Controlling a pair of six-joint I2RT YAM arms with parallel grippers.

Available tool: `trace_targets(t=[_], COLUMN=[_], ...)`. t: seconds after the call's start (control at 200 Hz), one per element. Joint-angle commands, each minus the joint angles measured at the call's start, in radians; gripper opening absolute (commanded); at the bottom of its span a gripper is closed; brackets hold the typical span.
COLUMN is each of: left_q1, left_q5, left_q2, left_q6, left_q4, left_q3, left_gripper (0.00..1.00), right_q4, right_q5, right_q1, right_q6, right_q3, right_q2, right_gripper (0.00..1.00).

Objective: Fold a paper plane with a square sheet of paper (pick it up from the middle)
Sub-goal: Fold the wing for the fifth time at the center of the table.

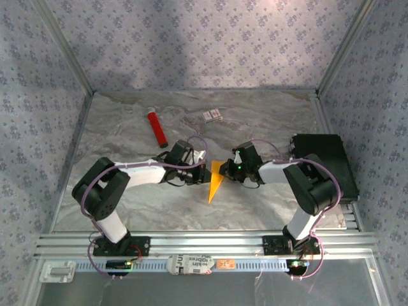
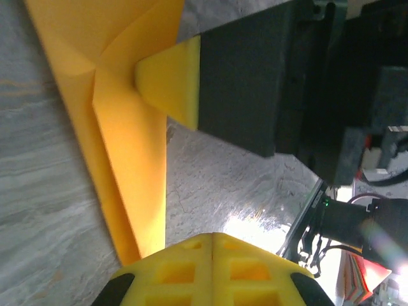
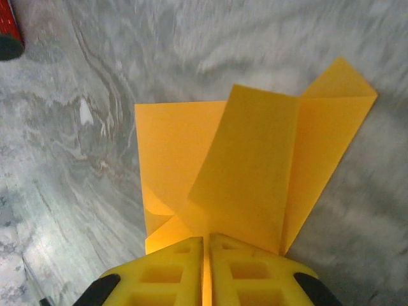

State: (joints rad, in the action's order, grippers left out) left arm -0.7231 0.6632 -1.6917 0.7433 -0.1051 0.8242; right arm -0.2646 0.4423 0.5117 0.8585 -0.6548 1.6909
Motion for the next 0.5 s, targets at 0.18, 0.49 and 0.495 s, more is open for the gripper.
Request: trace_targets(t=[0.18, 0.49, 0.495], left_q1=[-0.055, -0.067, -0.068], left_q5=[0.018, -0.085, -0.086], left_q2=[-0.103, -0.181, -0.181], left_q6=[0.018, -0.007, -0.009], left_q4=[0.019, 0.082, 0.083], left_q3=[0.065, 0.054, 0.053], left_gripper=[0.00, 0.00, 0.00], right_q4=[-0.002, 0.005, 0.005], right_q5=[-0.069, -0.069, -0.068], right_q1=[0.065, 0.065, 0.066], right_q6=[0.117, 0.110, 0.110], right_q3=[0.062, 0.059, 0.059], right_q2=[-0.020, -0.025, -0.025], right_gripper=[0.12, 0.12, 0.12])
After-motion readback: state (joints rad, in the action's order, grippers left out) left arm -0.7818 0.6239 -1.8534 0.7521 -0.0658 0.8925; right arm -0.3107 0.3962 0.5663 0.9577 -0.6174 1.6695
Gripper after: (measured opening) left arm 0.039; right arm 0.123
